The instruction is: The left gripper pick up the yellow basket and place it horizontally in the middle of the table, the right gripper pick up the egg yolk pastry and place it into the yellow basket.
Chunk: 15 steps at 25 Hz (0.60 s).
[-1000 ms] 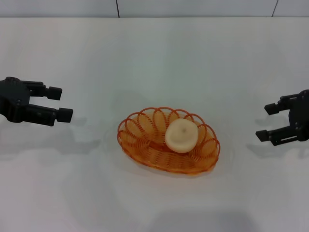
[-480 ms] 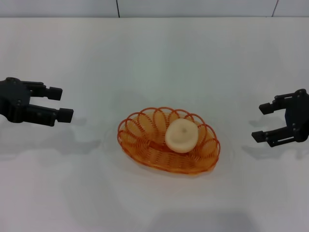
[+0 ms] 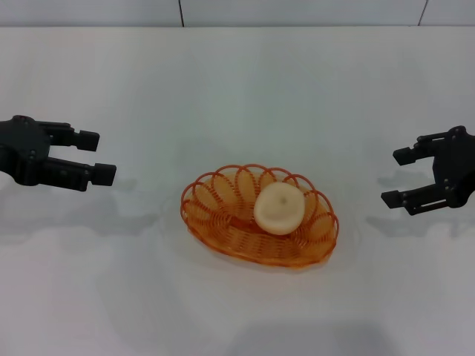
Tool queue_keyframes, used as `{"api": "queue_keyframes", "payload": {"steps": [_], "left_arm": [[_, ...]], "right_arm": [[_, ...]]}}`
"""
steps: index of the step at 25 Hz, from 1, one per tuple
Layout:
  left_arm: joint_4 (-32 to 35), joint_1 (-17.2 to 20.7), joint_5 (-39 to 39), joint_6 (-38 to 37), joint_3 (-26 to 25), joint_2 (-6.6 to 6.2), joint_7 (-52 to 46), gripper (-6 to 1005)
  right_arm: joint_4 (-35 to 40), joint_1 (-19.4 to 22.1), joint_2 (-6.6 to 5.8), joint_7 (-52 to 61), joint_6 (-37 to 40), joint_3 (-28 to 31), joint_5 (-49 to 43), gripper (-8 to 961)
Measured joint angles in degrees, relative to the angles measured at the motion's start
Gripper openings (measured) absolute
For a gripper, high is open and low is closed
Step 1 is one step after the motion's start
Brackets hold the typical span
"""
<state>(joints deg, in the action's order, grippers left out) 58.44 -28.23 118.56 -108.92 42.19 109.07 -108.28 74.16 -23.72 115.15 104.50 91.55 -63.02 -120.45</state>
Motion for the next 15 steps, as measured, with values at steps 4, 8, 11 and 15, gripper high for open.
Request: {"api": "queue_keyframes", "payload": {"steps": [4, 8, 11, 15], "left_arm": [[0.0, 0.0, 0.0, -0.03, 0.0, 0.0, 0.0, 889], [0.0, -0.04, 0.0, -0.06, 0.0, -0.01, 0.01, 889], [0.0, -0.13, 0.0, -0.06, 0.0, 0.0, 0.05, 889], [0.0, -0.16, 0.01, -0.07, 0.0, -0.01, 0.07, 889]], "right_arm": [[-0.01, -0.38, -0.02, 0.0, 0.02, 0.0, 0.04, 775], [-0.27, -0.88, -0.02, 0.0, -0.01, 0.0, 0.05, 775], [-0.29, -1.19, -0.02, 0.0, -0.05, 0.0, 0.05, 775], [-0.32, -1.25, -0.02, 0.0, -0.01, 0.0, 0.05, 775]]}}
